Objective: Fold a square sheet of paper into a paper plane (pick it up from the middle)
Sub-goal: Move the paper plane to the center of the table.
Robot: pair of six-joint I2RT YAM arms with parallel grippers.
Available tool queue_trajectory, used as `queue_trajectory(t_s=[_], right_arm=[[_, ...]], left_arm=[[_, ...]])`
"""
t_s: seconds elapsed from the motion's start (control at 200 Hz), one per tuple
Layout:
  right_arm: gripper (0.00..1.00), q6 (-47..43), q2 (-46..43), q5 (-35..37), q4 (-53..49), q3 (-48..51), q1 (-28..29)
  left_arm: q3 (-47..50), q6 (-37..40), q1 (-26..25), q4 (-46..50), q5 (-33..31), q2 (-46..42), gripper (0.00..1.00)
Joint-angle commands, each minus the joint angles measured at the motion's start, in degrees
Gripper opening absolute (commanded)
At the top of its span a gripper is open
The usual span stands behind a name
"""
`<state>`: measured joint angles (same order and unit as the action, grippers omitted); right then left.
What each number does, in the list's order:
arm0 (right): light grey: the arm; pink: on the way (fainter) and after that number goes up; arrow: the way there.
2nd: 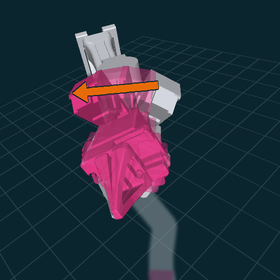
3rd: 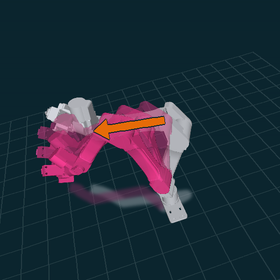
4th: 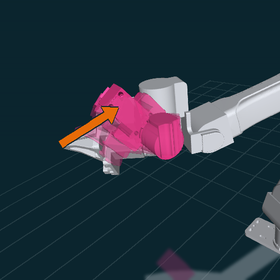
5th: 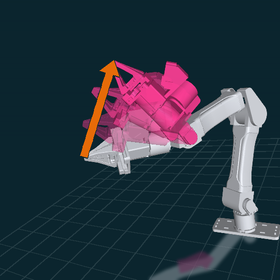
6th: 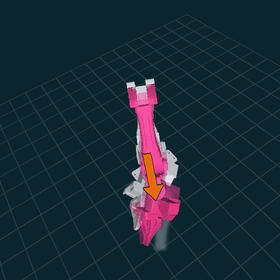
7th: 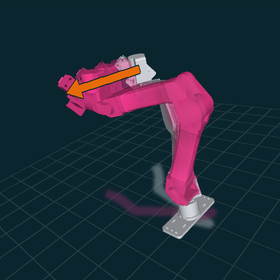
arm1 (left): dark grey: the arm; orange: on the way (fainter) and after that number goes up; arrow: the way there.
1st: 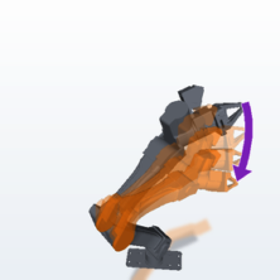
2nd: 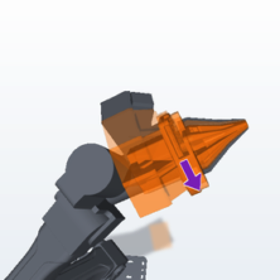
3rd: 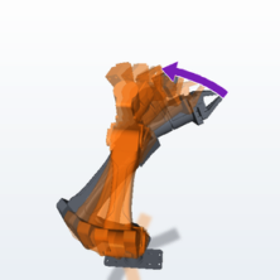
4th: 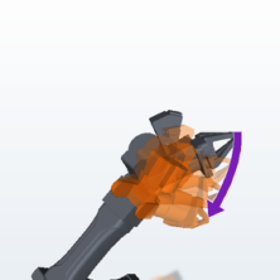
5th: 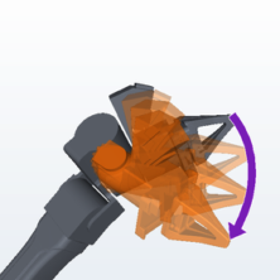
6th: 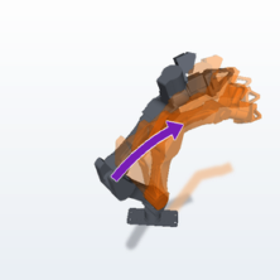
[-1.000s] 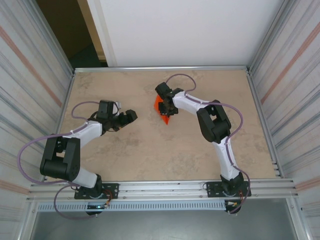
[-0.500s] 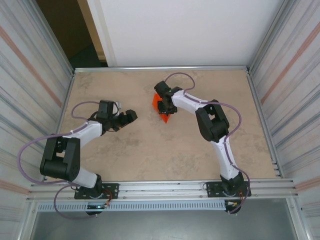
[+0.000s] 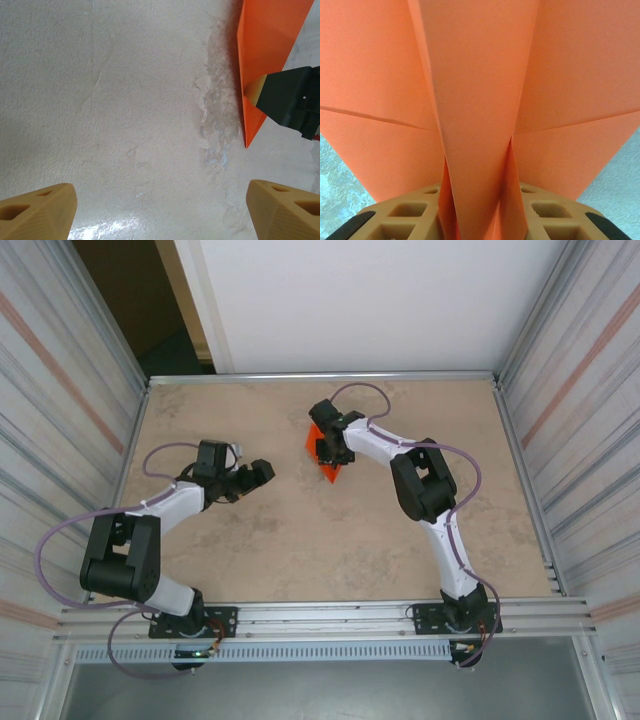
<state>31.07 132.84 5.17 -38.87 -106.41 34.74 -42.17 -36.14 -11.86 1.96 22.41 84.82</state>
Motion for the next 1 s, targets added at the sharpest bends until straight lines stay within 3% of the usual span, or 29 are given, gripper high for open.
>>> queue_trajectory(t_s=[0.0, 0.19, 0.371, 0.672, 0.842, 0.992], right_arm=[[0.33, 1.3, 4.2, 1.0, -3.6, 0.4, -0.8], [0.34, 1.1, 0.7, 0.8, -4.0, -0.5, -0.8], [0.45, 1.4, -4.5, 0.2, -3.6, -0.5, -0.9], [0.50, 2.1, -12.2, -0.1, -3.1, 0.4, -1.3], [0.61, 2.2, -22.0, 3.9, -0.8, 5.3, -2.4], [0.72, 1.2, -36.8, 11.3, 6.8, 18.1, -4.9]], left_arm=[[0.2, 1.2, 0.1, 1.5, -0.2, -0.9, 0.88], [-0.7, 1.2, 0.2, 3.0, -0.7, -1.7, 0.88], [-2.2, 1.5, 0.1, 5.2, -1.8, -3.3, 0.89], [-3.8, 2.5, 0.2, 8.2, -3.7, -6.5, 0.89], [-7.3, 4.4, 0.2, 12.3, -6.9, -9.9, 0.89], [-9.7, 7.1, 0.2, 14.0, -12.5, -15.2, 0.93]])
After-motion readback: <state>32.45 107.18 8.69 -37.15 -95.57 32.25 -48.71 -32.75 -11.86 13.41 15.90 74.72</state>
